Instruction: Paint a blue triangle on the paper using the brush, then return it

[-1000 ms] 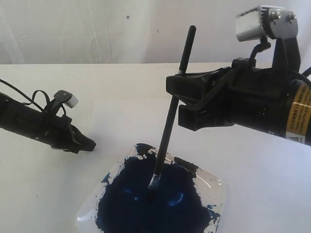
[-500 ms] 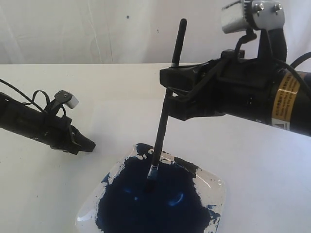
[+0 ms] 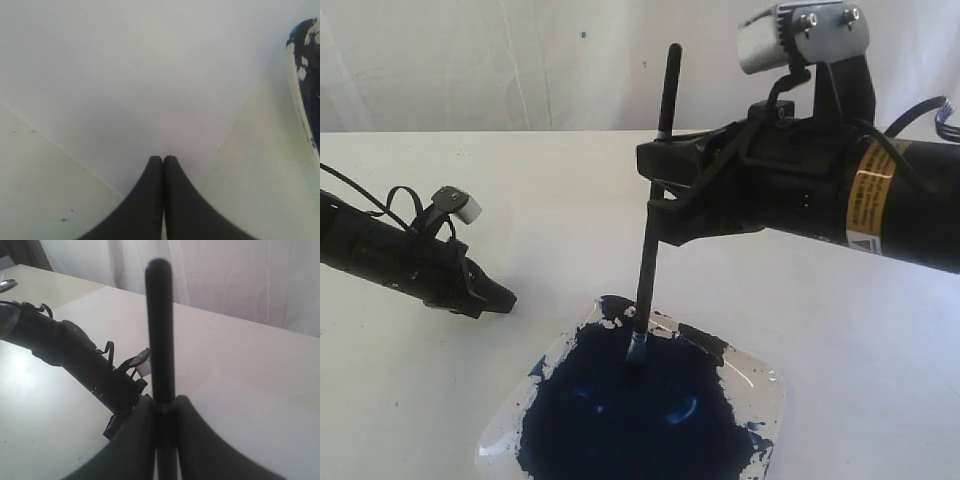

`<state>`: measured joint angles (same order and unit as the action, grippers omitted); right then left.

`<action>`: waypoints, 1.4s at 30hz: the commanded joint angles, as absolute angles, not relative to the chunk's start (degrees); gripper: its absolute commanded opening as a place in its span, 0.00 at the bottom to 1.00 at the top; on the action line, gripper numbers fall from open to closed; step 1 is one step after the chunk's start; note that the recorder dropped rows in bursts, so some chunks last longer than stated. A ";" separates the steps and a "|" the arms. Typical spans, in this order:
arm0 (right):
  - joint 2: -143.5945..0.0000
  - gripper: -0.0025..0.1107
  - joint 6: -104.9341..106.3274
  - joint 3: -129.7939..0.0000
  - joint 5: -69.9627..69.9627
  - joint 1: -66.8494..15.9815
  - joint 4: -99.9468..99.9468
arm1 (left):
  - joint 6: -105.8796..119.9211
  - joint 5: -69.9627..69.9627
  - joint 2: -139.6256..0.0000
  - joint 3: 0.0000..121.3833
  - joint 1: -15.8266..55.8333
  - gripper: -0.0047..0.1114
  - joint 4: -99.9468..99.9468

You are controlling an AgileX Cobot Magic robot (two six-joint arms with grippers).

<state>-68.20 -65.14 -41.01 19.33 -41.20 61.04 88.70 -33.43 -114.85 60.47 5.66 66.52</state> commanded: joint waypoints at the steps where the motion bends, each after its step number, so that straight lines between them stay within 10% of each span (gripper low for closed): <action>1: -68.94 0.02 -64.37 -41.51 19.73 -41.33 55.41 | 88.54 -34.37 -114.61 60.46 5.90 0.04 66.75; 42: -79.38 0.02 -61.43 -47.44 18.36 -41.21 51.08 | 88.54 -34.26 -114.61 60.46 5.90 0.04 66.37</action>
